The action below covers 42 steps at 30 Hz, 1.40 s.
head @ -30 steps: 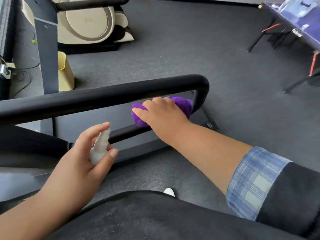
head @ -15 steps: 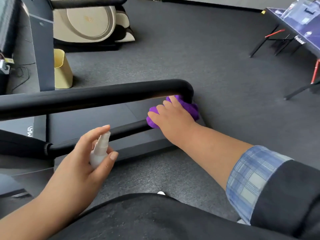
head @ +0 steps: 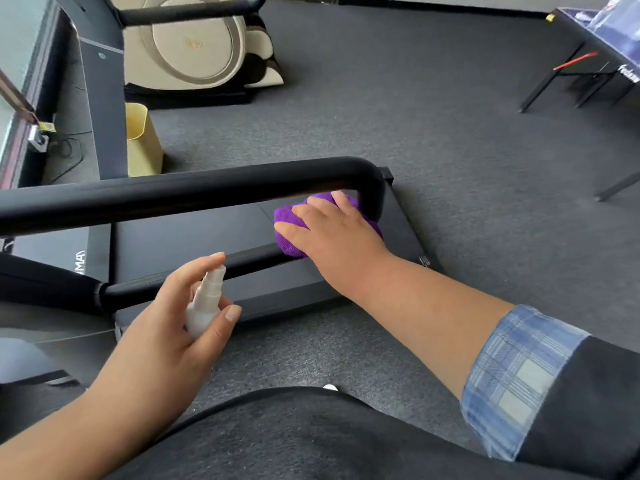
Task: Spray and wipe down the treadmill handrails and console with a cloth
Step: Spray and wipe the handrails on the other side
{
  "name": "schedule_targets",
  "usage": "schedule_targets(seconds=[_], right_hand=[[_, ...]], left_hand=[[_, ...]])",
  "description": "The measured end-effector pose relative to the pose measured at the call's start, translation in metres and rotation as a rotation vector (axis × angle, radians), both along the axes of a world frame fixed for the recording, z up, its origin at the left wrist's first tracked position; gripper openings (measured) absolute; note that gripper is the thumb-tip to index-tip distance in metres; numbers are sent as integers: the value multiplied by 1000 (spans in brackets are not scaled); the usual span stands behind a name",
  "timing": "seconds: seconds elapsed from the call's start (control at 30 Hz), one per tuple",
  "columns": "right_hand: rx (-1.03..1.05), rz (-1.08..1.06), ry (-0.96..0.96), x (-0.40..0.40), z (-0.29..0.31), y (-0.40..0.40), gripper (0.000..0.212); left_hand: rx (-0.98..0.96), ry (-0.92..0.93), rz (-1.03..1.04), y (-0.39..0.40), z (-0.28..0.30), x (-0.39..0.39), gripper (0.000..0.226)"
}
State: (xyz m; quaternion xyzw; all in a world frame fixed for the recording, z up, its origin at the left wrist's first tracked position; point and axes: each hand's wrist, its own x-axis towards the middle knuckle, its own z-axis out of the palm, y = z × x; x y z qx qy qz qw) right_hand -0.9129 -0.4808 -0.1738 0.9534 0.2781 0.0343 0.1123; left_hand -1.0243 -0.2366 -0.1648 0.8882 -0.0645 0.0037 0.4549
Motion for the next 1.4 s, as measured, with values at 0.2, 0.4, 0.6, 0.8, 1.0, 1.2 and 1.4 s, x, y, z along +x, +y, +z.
schedule_targets(seconds=[0.2, 0.4, 0.6, 0.8, 1.0, 1.2, 1.4], right_hand=[[-89, -55, -40, 11, -5, -6, 58], [176, -166, 26, 18, -29, -8, 55], [536, -283, 48, 16, -38, 4, 44], [510, -189, 161, -9, -59, 57, 52], [482, -79, 256, -4, -57, 88, 58], [612, -158, 327, 28, -30, 47, 55], [83, -50, 219, 26, -51, 62, 86]], left_hand=[[0, -5, -45, -7, -1, 5, 53], [-2, -15, -74, -2, -2, 6, 53], [19, -17, -42, 8, -4, 4, 55], [22, -20, -15, 17, -6, 3, 53], [4, -13, -14, 17, -3, 3, 52], [-46, 20, -8, 20, -1, 3, 52], [-50, 28, 62, 32, -2, -2, 51]])
